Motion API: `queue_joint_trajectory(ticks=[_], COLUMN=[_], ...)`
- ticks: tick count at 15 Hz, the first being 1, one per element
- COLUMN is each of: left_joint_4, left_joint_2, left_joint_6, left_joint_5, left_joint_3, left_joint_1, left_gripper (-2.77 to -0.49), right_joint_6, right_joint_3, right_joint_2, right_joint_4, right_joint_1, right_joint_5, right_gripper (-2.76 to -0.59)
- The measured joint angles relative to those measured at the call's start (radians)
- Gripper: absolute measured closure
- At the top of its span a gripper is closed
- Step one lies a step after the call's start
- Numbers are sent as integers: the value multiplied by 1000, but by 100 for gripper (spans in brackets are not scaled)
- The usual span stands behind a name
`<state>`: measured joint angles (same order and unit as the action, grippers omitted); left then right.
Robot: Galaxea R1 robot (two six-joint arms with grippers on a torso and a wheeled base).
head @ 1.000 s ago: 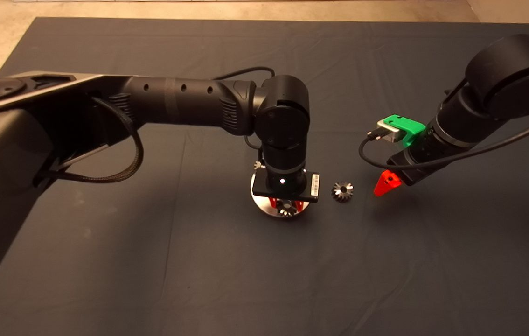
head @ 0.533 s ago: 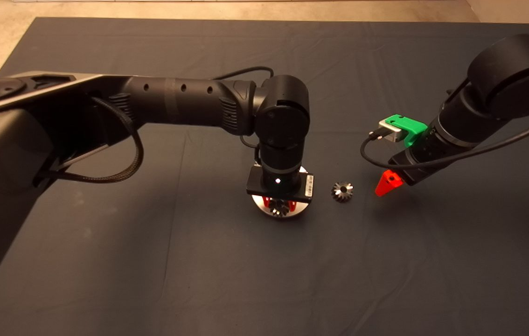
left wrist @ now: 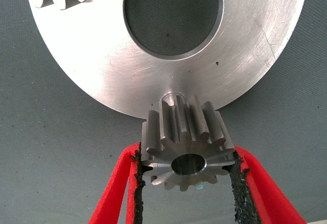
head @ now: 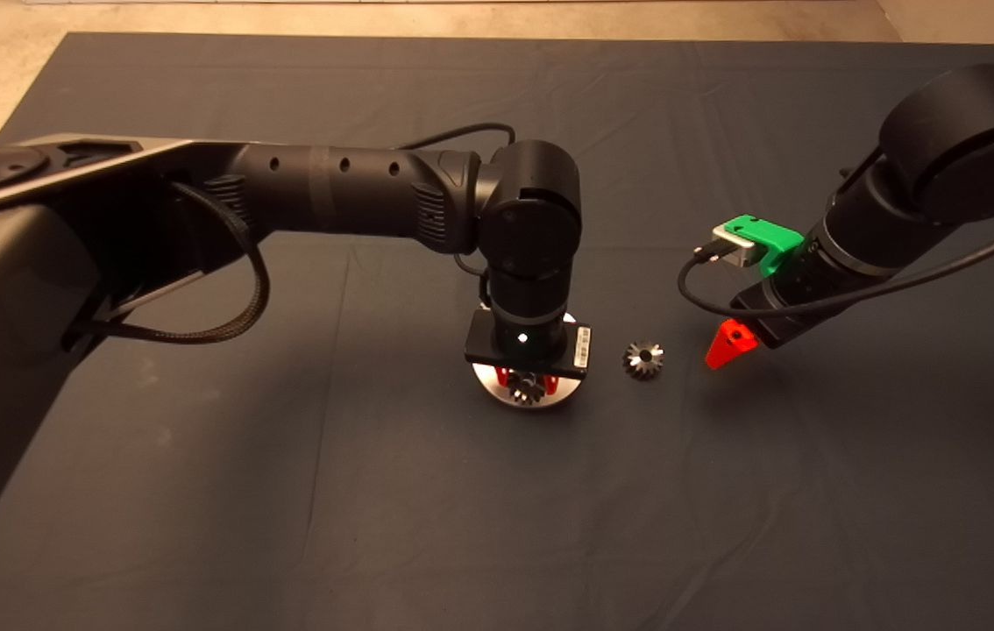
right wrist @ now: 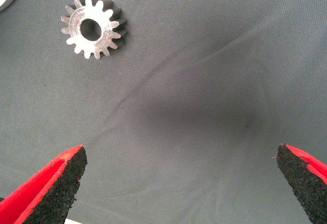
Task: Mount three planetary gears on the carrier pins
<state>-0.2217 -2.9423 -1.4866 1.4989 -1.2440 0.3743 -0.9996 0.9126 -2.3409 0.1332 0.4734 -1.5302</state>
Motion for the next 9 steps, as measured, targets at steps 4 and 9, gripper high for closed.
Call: queue_joint_trajectory(ticks=[4,9], left_joint_4=[0,-1], left_joint_2=[0,0], left_joint_6=[0,-9], left_joint_5=[0,3], left_joint_3=[0,0], left_joint_1=[0,0], left_gripper=[-90,-90], right_joint_6=[0,0], right_joint_3=[0,0], right_joint_2=[0,0], right_joint_4=[0,0], right_joint_1=[0,0], right_joint_5=[0,0], right_gripper=[-276,-276])
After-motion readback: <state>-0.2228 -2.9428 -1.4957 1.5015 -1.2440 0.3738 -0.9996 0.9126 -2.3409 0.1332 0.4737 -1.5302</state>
